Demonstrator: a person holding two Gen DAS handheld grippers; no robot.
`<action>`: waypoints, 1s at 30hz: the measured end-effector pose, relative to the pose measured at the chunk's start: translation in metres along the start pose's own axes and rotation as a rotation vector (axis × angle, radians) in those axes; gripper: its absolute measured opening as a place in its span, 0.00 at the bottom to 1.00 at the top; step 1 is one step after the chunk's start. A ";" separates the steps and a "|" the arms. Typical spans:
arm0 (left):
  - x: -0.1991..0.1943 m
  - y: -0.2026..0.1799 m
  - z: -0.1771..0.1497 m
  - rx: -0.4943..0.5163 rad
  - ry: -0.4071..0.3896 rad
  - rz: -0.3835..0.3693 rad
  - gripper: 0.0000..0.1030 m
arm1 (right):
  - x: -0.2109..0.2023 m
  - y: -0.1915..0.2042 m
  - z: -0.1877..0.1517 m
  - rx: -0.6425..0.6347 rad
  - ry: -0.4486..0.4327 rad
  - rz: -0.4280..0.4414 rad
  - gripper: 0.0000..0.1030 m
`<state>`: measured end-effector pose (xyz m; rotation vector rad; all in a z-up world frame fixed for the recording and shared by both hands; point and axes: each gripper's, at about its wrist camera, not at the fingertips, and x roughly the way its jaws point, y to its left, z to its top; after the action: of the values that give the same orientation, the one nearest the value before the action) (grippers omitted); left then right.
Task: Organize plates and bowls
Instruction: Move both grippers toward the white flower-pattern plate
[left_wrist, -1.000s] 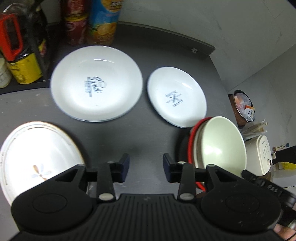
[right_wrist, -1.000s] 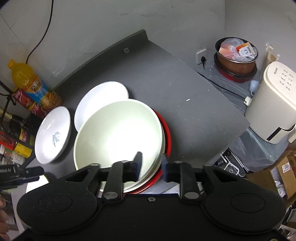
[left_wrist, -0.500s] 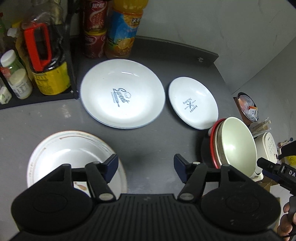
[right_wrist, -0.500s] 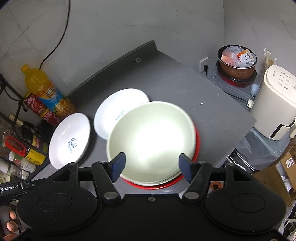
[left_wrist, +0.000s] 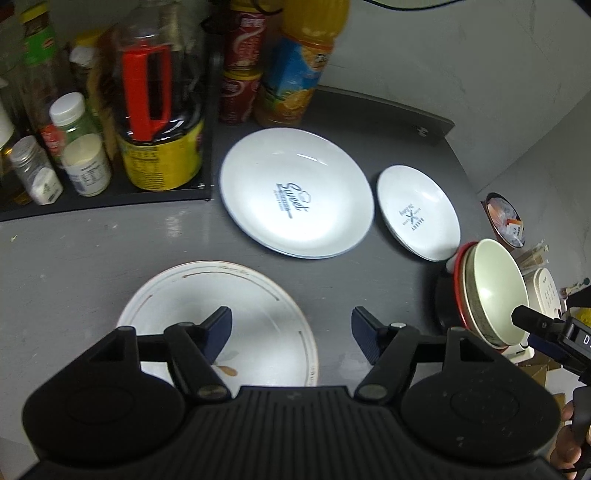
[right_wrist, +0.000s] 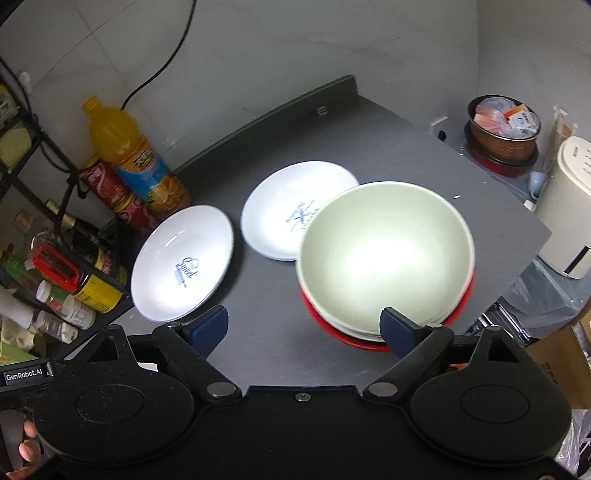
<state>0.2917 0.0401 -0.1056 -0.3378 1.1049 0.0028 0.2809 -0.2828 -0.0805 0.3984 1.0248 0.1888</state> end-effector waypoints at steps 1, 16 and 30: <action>-0.001 0.003 0.000 -0.007 -0.002 0.001 0.68 | 0.001 0.004 0.000 -0.008 0.003 0.005 0.86; -0.002 0.031 -0.008 -0.121 -0.002 0.066 0.68 | 0.041 0.052 0.013 -0.199 0.120 0.149 0.87; 0.013 0.029 -0.009 -0.298 0.001 0.158 0.68 | 0.089 0.106 0.034 -0.533 0.259 0.234 0.87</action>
<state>0.2848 0.0637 -0.1281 -0.5152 1.1312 0.3096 0.3590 -0.1648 -0.0919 0.0039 1.1318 0.7215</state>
